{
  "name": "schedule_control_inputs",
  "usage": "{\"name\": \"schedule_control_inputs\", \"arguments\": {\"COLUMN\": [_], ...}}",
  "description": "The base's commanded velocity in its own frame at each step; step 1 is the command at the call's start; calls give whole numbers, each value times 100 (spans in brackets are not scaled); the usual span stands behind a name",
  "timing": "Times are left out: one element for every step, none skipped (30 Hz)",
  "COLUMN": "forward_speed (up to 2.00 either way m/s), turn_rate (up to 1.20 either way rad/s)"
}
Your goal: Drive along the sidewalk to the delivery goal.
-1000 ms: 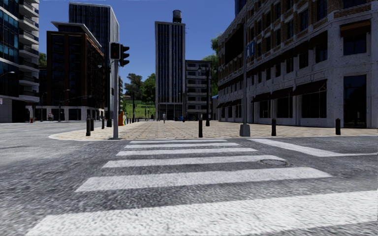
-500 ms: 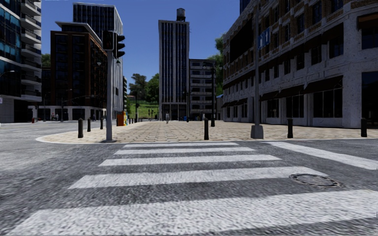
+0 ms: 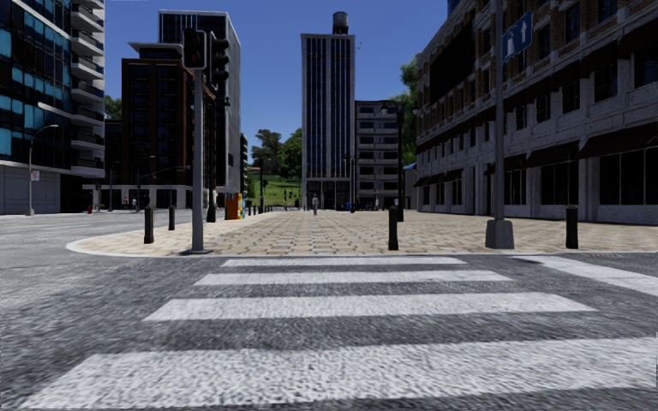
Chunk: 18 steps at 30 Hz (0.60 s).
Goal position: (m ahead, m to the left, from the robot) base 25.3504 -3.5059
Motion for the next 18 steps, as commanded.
{"name": "schedule_control_inputs", "arguments": {"forward_speed": [194, 194, 194, 194, 194, 194, 194, 194, 194, 194, 194, 194, 194, 194, 194, 194, 194, 194], "turn_rate": [22, 22, 13, 12, 12, 18, 21, 25, 25, 31, 34, 34, 34, 34, 34, 31, 31, 21]}}
